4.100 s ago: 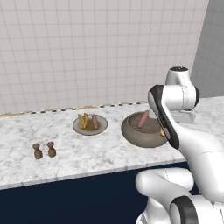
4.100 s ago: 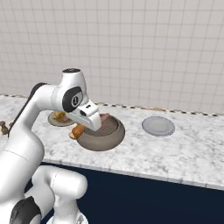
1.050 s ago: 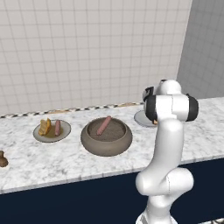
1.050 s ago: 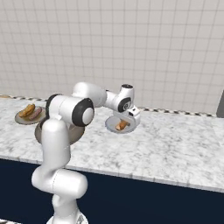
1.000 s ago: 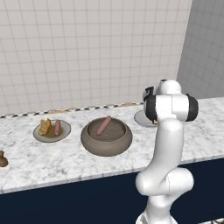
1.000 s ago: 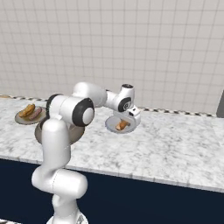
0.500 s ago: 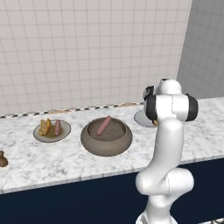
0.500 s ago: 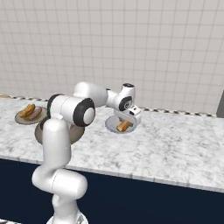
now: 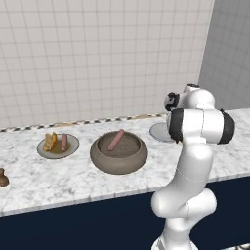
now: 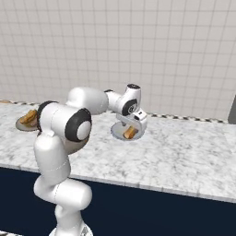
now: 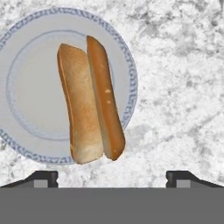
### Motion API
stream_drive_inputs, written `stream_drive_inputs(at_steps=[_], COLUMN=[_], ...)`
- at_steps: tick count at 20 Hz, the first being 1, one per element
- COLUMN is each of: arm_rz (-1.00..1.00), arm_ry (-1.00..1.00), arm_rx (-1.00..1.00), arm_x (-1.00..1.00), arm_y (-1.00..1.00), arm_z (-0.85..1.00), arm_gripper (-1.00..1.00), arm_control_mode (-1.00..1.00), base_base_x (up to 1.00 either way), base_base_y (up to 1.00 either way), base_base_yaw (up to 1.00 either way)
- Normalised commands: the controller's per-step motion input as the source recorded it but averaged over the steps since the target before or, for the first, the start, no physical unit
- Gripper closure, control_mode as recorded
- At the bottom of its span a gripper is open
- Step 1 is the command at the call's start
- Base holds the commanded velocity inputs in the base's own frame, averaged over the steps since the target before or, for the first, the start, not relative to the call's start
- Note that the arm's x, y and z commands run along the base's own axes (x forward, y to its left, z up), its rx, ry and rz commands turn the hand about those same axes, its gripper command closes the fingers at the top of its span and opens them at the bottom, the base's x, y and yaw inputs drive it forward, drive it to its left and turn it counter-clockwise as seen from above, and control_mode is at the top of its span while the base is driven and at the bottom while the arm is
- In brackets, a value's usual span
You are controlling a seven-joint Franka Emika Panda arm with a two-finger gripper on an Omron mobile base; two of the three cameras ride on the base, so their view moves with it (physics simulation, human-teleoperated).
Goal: Place one bun and one sausage from the bowl on each plate.
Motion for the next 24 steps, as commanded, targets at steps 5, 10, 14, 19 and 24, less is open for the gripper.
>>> stream_drive_inputs(at_steps=[5, 10, 14, 19, 24], arm_rz=[0.0, 0.02, 0.01, 0.0, 0.04], arm_ry=[0.0, 0.0, 0.0, 0.0, 0.04], arm_rx=[0.0, 0.0, 0.11, 0.05, 0.0], arm_x=[-0.67, -0.25, -0.02, 0.01, 0.0], arm_y=[0.39, 0.56, 0.42, 0.62, 0.85], arm_z=[0.35, 0.31, 0.2, 0.36, 0.34], arm_gripper=[-1.0, -1.0, -1.0, -1.0, -1.0], arm_control_mode=[-1.0, -1.0, -1.0, -1.0, -1.0], base_base_x=[0.0, 0.0, 0.0, 0.0, 0.0], base_base_y=[0.0, 0.0, 0.0, 0.0, 0.0], base_base_yaw=[0.0, 0.0, 0.0, 0.0, 0.0])
